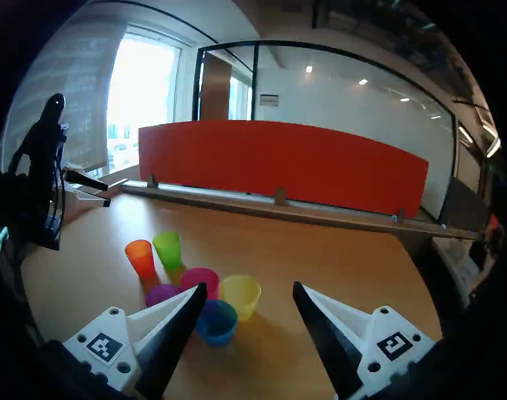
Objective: Pour water
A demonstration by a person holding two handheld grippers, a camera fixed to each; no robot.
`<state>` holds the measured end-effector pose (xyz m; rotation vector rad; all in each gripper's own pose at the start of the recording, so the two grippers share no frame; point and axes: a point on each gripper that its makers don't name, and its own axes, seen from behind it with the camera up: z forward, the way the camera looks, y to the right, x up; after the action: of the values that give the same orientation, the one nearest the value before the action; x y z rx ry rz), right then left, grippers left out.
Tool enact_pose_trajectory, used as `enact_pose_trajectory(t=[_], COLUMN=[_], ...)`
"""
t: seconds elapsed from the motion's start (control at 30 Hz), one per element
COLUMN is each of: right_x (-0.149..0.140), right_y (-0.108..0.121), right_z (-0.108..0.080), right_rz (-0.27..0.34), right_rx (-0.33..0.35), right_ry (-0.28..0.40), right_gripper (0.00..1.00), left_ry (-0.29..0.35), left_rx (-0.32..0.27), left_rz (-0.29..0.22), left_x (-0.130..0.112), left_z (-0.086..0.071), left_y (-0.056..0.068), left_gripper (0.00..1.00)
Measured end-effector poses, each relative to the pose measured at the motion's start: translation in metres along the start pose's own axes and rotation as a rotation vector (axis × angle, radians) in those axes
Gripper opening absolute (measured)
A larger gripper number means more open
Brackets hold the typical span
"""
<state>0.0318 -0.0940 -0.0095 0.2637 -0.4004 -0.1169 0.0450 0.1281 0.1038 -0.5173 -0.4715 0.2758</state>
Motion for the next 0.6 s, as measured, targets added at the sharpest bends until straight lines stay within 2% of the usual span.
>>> enact_pose_trajectory(t=[0.2, 0.6], right_x=[-0.005, -0.013], right_y=[-0.004, -0.004], right_z=[0.004, 0.010], right_rz=[0.010, 0.015], right_rx=[0.012, 0.017], right_ry=[-0.014, -0.033], right_gripper=[1.00, 1.00], left_ry=[-0.058, -0.150], left_rx=[-0.048, -0.111], left_rz=[0.030, 0.085], left_x=[-0.012, -0.036], left_z=[0.027, 0.072], left_y=[0.009, 0.017], left_gripper=[0.96, 0.95])
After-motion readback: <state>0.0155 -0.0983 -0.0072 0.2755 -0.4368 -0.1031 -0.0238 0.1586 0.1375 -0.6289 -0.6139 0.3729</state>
